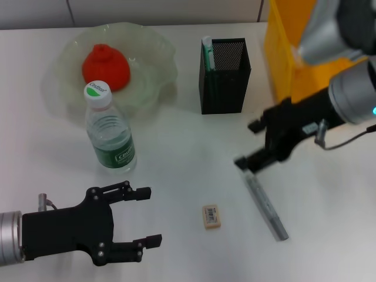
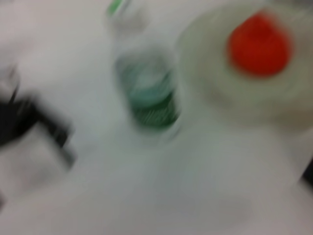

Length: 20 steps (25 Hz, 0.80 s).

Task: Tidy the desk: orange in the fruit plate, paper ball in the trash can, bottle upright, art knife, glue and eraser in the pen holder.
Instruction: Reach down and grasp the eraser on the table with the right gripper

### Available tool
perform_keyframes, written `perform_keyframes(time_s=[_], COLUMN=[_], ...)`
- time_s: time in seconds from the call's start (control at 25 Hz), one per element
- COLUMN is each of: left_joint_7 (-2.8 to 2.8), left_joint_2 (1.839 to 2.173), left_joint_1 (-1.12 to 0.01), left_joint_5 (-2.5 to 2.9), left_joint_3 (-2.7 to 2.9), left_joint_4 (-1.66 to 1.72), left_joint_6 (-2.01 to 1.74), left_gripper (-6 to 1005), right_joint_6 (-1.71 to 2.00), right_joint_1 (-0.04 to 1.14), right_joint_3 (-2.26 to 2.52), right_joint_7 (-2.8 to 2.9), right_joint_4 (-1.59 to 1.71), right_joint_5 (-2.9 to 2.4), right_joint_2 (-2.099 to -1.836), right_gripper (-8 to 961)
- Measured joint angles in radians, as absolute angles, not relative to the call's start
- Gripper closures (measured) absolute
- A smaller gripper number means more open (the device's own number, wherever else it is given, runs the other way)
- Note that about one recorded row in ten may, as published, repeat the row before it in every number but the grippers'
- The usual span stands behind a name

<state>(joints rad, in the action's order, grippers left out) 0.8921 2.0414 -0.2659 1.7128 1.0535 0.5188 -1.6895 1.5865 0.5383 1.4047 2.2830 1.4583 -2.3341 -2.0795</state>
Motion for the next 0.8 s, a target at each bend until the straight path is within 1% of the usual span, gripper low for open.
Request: perform_keyframes(time_s=[0.08, 0.28, 0.6, 0.8], left_joint_7=[0.892, 0.893, 0.893, 0.893], left_joint_2=[2.041, 2.042, 2.043, 2.043], left_joint_1=[-0.265, -0.267, -0.275, -0.276], left_joint_5=[1.713, 1.713, 1.714, 1.714], left_joint_3=[1.054, 1.058, 1.063, 1.063], left_joint_4=[0.519, 0.519, 0.518, 0.518], left_joint_6=[-1.69, -1.69, -1.69, -1.69], left_gripper=[184, 185, 185, 185], right_joint_6=[1.644, 1.643, 1.568, 1.521], right_joint_1=[0.59, 0.666, 0.705, 0.724], right_joint_3=[1.462, 1.652, 1.83, 1.891], right_joint_7=[2.272, 2.267, 2.309, 2.326], right_joint_4=[1.462, 1.441, 1.382, 1.34], right_joint_5=[-2.369, -2.403, -2.401, -2.397], right_joint_2=[-2.081, -2.086, -2.089, -2.091], right_gripper=[114, 115, 114, 148])
